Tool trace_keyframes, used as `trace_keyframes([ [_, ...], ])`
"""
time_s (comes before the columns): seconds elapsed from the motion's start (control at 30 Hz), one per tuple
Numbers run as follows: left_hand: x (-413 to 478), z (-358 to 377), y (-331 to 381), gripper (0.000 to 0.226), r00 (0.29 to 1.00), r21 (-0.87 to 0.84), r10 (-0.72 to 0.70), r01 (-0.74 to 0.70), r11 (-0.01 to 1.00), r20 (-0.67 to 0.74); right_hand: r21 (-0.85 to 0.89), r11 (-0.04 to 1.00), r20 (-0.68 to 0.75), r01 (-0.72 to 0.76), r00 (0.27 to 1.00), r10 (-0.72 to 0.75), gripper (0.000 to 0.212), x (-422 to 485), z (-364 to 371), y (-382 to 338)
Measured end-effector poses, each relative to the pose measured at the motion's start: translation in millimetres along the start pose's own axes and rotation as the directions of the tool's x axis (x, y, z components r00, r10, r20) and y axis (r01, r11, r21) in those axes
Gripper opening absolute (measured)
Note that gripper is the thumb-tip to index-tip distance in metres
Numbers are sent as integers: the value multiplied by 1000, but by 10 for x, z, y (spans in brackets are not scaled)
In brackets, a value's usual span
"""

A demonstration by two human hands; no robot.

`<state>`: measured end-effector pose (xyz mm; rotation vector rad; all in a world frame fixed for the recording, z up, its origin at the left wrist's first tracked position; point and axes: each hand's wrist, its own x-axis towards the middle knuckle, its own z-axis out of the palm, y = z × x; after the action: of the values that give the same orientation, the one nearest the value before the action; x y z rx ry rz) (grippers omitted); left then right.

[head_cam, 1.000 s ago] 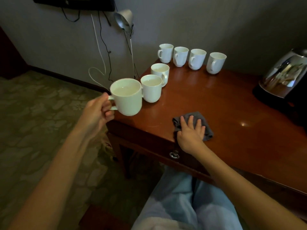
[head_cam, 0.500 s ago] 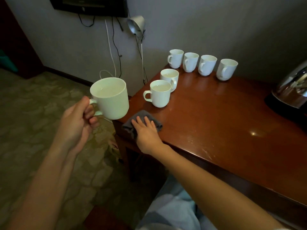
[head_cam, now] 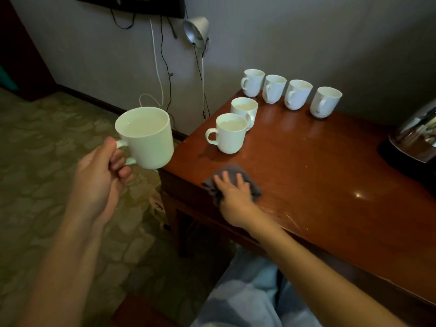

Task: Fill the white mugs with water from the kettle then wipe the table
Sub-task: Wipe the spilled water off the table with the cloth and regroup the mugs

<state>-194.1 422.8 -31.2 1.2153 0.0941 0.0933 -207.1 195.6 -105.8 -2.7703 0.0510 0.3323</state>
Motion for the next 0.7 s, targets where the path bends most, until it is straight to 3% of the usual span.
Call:
trace_keyframes([
  [0.1, -22, 48, -21, 38, 1000, 4, -1, 1, 1000, -13, -2, 984, 62, 178, 982, -177, 70, 521, 64, -513],
  [0.23, -48, 120, -78, 39, 1000, 1, -18, 18, 1000, -5, -2, 963, 79, 269, 960, -268, 67, 800, 54, -730],
  [0.47, -95, 316, -222, 39, 997, -32, -57, 59, 998, 53, -25, 930, -32, 366, 930, -366, 64, -84, 80, 230],
  [0.57, -107, 495, -234, 39, 992, -48, -72, 77, 996, 104, 9, 958, -86, 286, 955, -284, 73, -508, -108, 854],
  [0.7, -99, 777, -247, 39, 978, -79, -98, 114, 990, 185, 46, 999, -139, -9, 990, 15, 74, -455, -484, 1797],
])
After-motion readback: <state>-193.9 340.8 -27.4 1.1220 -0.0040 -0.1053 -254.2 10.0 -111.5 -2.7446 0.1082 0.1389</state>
